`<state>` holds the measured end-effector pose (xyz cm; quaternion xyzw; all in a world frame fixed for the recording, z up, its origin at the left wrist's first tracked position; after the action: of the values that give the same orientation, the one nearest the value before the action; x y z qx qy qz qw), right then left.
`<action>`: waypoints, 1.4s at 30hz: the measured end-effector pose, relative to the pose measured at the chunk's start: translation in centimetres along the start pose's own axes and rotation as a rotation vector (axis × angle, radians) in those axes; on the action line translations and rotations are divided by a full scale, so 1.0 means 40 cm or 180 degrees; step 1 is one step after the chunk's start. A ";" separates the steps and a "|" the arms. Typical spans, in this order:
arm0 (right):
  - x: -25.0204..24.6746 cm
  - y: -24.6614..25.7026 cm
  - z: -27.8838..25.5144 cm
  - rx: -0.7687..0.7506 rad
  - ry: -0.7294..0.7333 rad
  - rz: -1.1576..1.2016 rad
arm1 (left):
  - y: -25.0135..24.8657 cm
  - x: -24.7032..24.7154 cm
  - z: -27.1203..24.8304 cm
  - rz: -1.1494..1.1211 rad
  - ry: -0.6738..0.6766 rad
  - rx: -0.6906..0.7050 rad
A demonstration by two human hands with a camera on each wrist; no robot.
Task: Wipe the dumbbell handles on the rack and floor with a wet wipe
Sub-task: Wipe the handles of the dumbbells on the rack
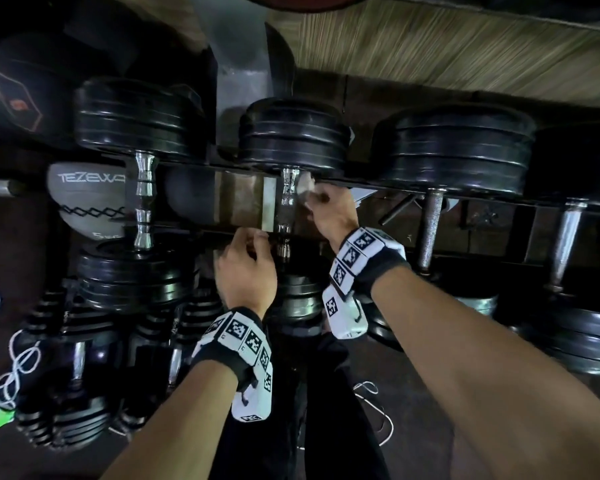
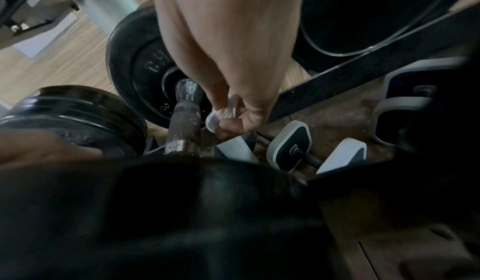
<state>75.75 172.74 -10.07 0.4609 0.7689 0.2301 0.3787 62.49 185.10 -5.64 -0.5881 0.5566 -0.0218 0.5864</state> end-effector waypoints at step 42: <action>0.023 0.112 -0.112 -0.1893 -0.0407 -0.1293 | -0.009 -0.003 -0.001 -0.0091 0.0083 0.0000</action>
<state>74.32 175.61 -4.54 0.1819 0.7190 0.3345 0.5814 62.66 185.04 -5.29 -0.5956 0.5557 -0.0379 0.5788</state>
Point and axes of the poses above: each hand's wrist, its own z-axis towards the middle knuckle, its own x-axis out of the palm, y = z × x, the point moved 4 cm from there along z, towards the middle knuckle, and after that the axes turned 1 degree about -y, right-handed, at the moved point
